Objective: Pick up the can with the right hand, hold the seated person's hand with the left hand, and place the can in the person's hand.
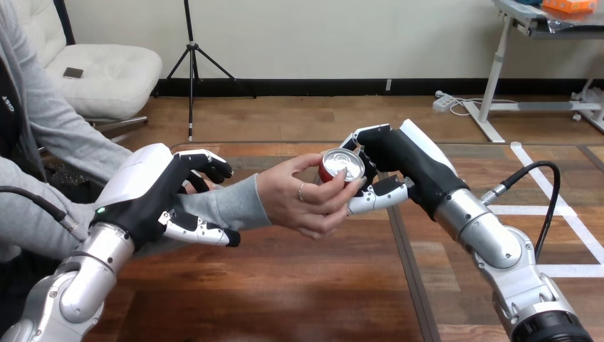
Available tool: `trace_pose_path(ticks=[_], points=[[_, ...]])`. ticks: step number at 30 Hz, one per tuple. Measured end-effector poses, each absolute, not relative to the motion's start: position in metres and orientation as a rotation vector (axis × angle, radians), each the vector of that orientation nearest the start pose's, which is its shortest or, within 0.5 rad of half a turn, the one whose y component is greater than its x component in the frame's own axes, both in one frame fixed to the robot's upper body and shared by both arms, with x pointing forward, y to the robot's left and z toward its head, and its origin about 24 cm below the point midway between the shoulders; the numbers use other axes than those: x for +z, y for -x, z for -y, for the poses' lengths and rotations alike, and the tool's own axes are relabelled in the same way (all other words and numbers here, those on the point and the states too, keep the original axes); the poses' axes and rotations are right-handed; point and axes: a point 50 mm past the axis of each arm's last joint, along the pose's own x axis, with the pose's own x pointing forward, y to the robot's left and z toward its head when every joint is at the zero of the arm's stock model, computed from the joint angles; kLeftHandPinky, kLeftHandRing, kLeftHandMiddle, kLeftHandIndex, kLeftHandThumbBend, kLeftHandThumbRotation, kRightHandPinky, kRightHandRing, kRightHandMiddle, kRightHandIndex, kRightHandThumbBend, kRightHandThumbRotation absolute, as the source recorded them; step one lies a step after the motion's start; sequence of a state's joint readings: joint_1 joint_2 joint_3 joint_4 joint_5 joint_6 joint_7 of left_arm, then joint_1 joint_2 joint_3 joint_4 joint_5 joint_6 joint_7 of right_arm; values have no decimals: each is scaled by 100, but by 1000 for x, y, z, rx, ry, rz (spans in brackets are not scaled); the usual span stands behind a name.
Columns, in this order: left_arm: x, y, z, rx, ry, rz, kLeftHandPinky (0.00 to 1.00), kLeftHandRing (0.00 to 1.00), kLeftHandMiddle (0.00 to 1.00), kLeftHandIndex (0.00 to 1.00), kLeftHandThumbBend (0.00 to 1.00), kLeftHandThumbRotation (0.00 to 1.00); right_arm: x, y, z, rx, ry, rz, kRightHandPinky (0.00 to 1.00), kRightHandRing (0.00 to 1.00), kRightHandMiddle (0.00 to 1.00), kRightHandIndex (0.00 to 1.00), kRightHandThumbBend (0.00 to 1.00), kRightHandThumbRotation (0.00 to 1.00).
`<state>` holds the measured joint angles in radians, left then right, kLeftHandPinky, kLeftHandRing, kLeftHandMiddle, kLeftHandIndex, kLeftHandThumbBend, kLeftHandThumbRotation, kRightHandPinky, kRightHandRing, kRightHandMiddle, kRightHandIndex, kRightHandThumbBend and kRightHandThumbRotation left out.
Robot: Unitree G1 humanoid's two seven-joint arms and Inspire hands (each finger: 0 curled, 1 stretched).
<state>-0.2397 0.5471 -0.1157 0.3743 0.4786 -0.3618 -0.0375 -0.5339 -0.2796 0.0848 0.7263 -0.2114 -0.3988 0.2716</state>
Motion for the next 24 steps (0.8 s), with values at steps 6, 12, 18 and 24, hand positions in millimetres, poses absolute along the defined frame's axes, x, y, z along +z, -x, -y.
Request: trace_pose_path(ticks=[6, 12, 18, 24], points=[[64, -291, -222, -269, -1026, 159, 50, 65, 69, 67, 89, 28, 65, -342, 161, 435, 539, 114, 41, 46, 49, 52, 98, 2], [65, -291, -221, -275, -1027, 162, 51, 66, 70, 68, 86, 32, 67, -342, 162, 442, 535, 104, 42, 47, 51, 54, 99, 6], [65, -291, -221, -279, -1028, 164, 51, 67, 70, 68, 82, 37, 67, -342, 162, 455, 538, 98, 43, 48, 52, 55, 97, 13], [66, -291, -221, -281, -1030, 164, 52, 68, 71, 68, 78, 42, 67, -342, 163, 457, 543, 98, 45, 50, 53, 56, 92, 35]])
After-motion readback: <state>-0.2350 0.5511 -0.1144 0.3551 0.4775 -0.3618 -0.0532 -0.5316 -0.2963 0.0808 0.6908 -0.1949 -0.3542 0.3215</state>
